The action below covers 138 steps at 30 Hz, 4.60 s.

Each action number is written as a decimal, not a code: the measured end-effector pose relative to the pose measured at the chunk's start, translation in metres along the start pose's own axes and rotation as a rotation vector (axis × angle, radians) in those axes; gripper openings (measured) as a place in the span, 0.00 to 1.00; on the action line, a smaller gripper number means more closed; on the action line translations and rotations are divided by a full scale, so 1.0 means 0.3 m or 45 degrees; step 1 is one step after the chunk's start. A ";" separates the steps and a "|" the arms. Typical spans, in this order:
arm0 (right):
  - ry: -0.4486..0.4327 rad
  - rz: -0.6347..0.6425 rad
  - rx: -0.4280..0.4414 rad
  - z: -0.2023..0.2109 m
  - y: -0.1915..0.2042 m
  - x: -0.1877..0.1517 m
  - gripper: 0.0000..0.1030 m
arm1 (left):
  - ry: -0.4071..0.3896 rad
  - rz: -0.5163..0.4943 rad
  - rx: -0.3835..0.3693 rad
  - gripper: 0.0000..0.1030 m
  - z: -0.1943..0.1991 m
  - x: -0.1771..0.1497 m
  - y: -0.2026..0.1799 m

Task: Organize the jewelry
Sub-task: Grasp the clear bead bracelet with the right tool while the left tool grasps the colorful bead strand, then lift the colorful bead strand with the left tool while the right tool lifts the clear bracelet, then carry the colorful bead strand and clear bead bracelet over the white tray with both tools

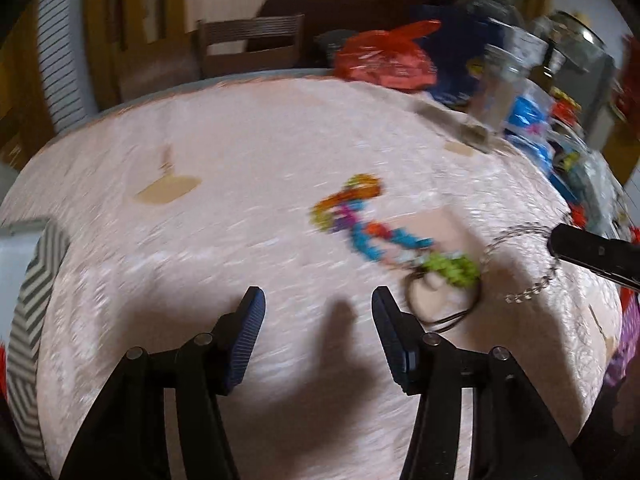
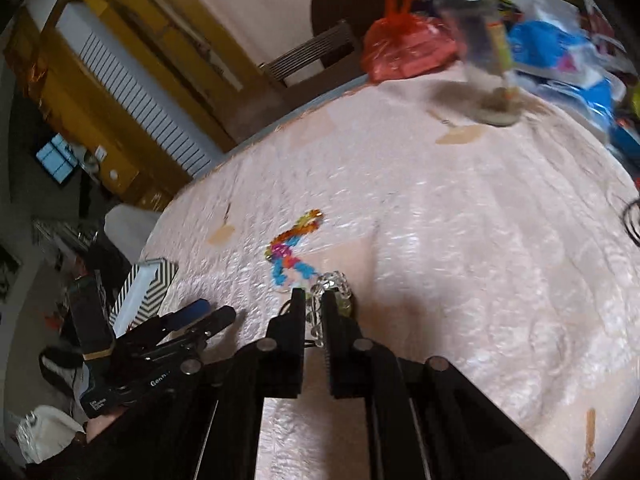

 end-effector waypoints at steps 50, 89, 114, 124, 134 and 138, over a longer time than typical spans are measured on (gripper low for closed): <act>-0.061 0.222 -0.214 0.111 0.122 -0.108 0.08 | -0.159 0.013 -0.026 0.32 0.381 0.025 -0.035; -0.050 0.406 -0.357 0.068 0.339 -0.256 0.08 | -0.102 0.126 0.115 0.32 0.424 -0.181 0.051; -0.065 0.473 -0.330 0.044 0.529 -0.229 0.08 | -0.261 0.230 0.147 0.32 0.609 -0.167 0.215; -0.085 0.479 -0.115 0.028 0.728 -0.204 0.08 | -0.390 0.344 0.325 0.32 0.825 -0.181 0.469; -0.074 0.619 0.147 -0.024 1.073 -0.202 0.08 | -0.298 0.504 0.529 0.32 0.838 -0.383 0.710; -0.043 0.686 0.234 -0.064 1.224 -0.218 0.08 | -0.284 0.550 0.557 0.32 0.837 -0.445 0.746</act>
Point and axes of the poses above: each gripper's, at about its wrist camera, not at the fingertips, and z roughly against the way its jaws point, y to its left, x to its top, the point moved 4 cm from there along -z, roughly the way its jaws point, and after that the axes turned 13 degrees about -x, right-handed, at the moved point
